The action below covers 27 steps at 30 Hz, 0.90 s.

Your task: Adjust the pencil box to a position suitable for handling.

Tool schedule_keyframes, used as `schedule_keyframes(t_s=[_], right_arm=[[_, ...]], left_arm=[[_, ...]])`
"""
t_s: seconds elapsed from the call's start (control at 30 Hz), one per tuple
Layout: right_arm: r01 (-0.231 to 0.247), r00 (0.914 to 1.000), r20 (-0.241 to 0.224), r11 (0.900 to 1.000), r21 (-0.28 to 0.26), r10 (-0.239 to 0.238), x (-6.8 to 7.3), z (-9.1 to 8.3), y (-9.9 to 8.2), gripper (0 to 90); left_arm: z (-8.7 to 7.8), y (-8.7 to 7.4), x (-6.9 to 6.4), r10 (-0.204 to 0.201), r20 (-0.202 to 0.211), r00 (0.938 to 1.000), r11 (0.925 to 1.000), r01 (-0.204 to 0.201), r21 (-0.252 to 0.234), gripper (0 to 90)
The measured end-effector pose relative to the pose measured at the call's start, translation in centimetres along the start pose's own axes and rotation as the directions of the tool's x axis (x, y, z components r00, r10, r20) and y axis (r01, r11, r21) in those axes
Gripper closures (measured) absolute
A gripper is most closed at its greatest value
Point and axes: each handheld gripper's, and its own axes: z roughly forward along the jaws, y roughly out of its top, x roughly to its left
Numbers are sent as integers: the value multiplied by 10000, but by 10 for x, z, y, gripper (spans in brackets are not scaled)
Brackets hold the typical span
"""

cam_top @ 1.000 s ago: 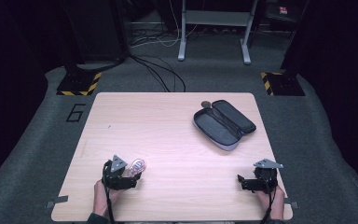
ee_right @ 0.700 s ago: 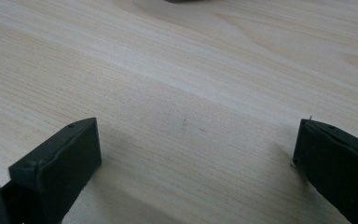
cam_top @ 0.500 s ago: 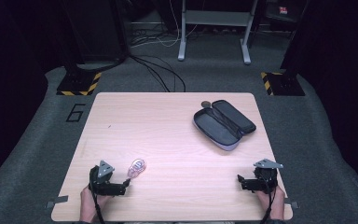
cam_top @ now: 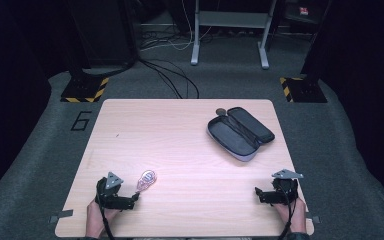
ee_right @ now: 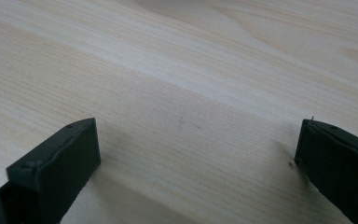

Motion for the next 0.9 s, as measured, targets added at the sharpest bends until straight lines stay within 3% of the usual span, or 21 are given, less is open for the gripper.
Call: schedule_keyframes(t_s=[0.1,0.2,0.33,0.5,0.9], right_arm=[[-201,9997,101,9998,-1,201,0,2,4,0],[-1051,9944,-163,9942,-223,1047,-2,2,9,0],[-1593,9872,-146,9860,-488,1587,-5,1,21,0],[-1747,9845,-22,9812,-816,1751,-9,5,47,3],[-1954,9804,138,9785,-659,1967,-14,30,104,0]], left_arm=[[1,-1,-1,6,-67,10000,10000,-6,-91,0],[1,-1,-1,12,-79,10000,10000,-13,-98,0],[1,-1,-1,38,-39,10000,10000,-38,-91,1],[1,-1,-1,34,-32,10000,10000,-34,-85,1],[0,-1,-2,29,13,10000,10000,-29,-32,2]])
